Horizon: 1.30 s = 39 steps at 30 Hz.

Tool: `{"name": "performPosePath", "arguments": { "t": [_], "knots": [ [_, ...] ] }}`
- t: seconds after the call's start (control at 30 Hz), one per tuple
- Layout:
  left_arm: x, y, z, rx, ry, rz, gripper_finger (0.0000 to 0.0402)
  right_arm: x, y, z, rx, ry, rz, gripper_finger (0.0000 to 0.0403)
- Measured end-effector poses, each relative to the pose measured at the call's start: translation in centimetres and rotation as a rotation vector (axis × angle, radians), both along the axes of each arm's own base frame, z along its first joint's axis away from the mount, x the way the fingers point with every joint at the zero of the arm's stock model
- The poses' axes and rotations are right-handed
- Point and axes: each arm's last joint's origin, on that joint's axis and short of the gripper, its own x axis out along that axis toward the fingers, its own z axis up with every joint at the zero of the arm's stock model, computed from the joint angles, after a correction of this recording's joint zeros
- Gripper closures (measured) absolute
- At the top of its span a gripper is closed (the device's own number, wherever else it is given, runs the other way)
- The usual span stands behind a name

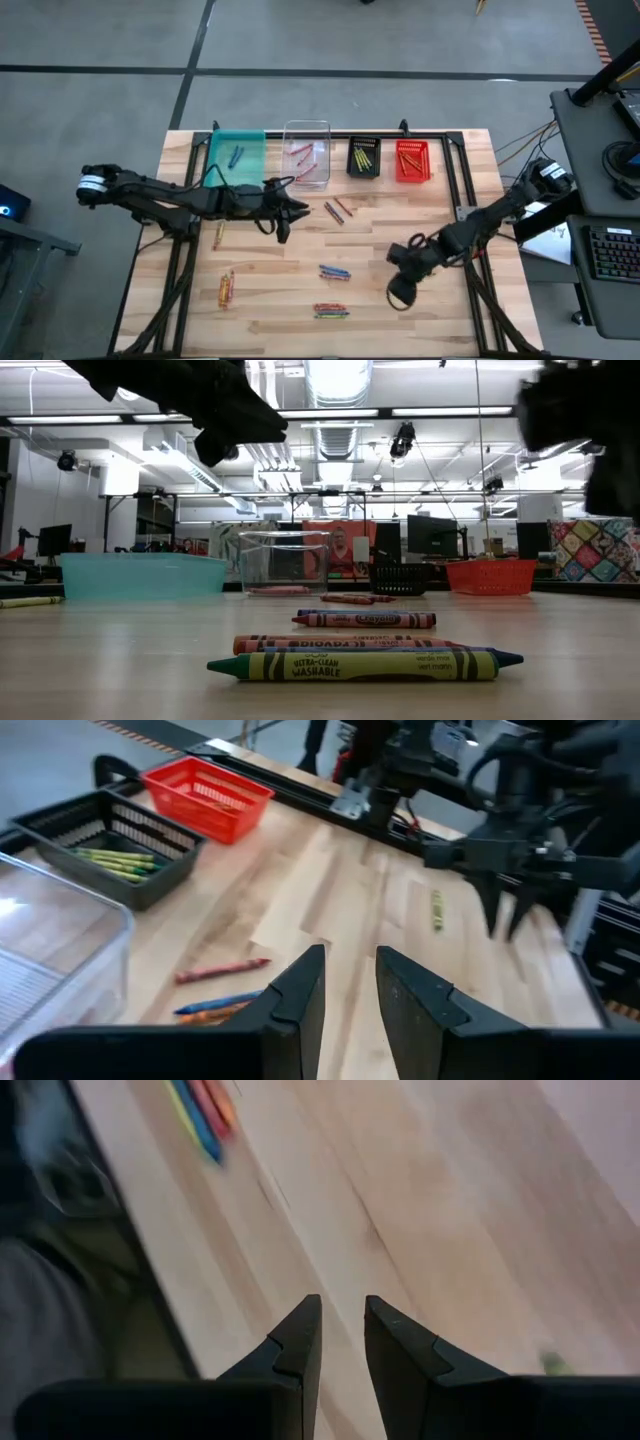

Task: Sort crayons
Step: Put the green crayon into the black bin

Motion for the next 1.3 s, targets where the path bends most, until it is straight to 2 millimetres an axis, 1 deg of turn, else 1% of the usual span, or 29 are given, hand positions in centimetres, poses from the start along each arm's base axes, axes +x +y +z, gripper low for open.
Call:
{"name": "performPosePath", "arguments": {
  "t": [0.27,0.37,0.5,0.67,0.77,0.87,1.13,1.2,1.3],
  "knots": [
    [-0.1,-2.2,0.2,-0.001,-0.022,-0.082,0.0326,-3.4,0.9,-1.2,-0.161,0.211,0.171,0.0335],
    [-0.2,-2.5,0.2,0.001,-0.023,-0.094,0.0326,-4.5,1.0,-1.4,-0.210,0.284,0.201,0.0335],
    [-0.2,-2.5,0.2,0.004,-0.023,-0.087,0.0326,-5.3,0.9,-1.6,-0.279,0.318,0.224,0.0335],
    [-0.2,-2.3,0.2,0.021,-0.025,-0.037,0.0326,-5.7,0.5,-1.7,-0.424,0.301,0.293,0.0335],
    [-0.2,-2.3,0.2,0.026,-0.025,-0.023,0.0326,-5.6,0.3,-1.6,-0.489,0.257,0.353,0.0335],
    [-0.2,-2.3,0.2,0.027,-0.025,-0.022,0.0326,-5.5,0.4,-1.6,-0.500,0.224,0.398,0.0335],
    [-0.2,-2.4,0.2,-0.001,-0.029,-0.016,0.0326,-5.4,0.5,-1.6,-0.495,0.214,0.403,0.0335],
    [-0.2,-2.4,0.2,-0.001,-0.029,-0.018,0.0326,-5.3,0.7,-2.0,-0.498,0.223,0.406,0.0335],
    [-0.2,-2.5,0.2,-0.006,-0.029,-0.020,0.0326,-4.9,1.0,-3.0,-0.505,0.254,0.435,0.0335]
  ]
}}
